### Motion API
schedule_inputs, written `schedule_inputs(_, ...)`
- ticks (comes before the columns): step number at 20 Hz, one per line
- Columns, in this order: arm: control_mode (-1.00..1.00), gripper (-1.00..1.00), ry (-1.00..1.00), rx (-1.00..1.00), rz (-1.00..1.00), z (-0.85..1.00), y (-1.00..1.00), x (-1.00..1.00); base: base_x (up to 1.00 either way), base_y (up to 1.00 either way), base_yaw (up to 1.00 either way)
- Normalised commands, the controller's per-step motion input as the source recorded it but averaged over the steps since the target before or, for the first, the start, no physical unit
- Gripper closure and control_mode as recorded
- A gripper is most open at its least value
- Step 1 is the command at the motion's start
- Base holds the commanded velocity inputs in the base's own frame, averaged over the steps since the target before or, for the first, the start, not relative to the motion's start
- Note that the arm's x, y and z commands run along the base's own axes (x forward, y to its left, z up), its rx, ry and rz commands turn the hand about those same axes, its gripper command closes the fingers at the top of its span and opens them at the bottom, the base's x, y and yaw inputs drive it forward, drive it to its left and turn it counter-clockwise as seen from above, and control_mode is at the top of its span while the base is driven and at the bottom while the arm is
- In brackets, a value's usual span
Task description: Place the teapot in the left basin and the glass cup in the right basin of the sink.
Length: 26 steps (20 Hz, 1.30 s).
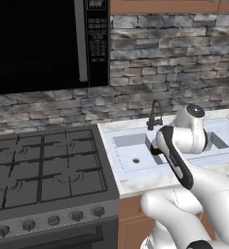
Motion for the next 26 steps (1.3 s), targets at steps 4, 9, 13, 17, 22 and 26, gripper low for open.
schedule_inputs(4,-1.0,1.0,0.0,-0.03,0.0,0.01,0.16,0.13,0.0,0.0,0.0)
schedule_inputs(9,-1.0,1.0,0.0,0.0,0.0,0.01,0.14,0.14,0.0,0.0,0.0)
schedule_inputs(13,-1.0,1.0,0.0,0.0,0.0,0.0,0.26,0.17,0.0,0.0,0.0)
schedule_inputs(17,-1.0,1.0,0.0,0.0,0.02,0.0,0.19,0.19,0.0,0.0,0.0)
schedule_inputs(22,-1.0,1.0,0.0,0.03,0.03,0.0,0.09,0.22,0.0,0.0,0.0)
schedule_inputs(26,-1.0,1.0,0.0,0.03,0.03,0.0,0.05,0.21,0.0,0.0,0.0)
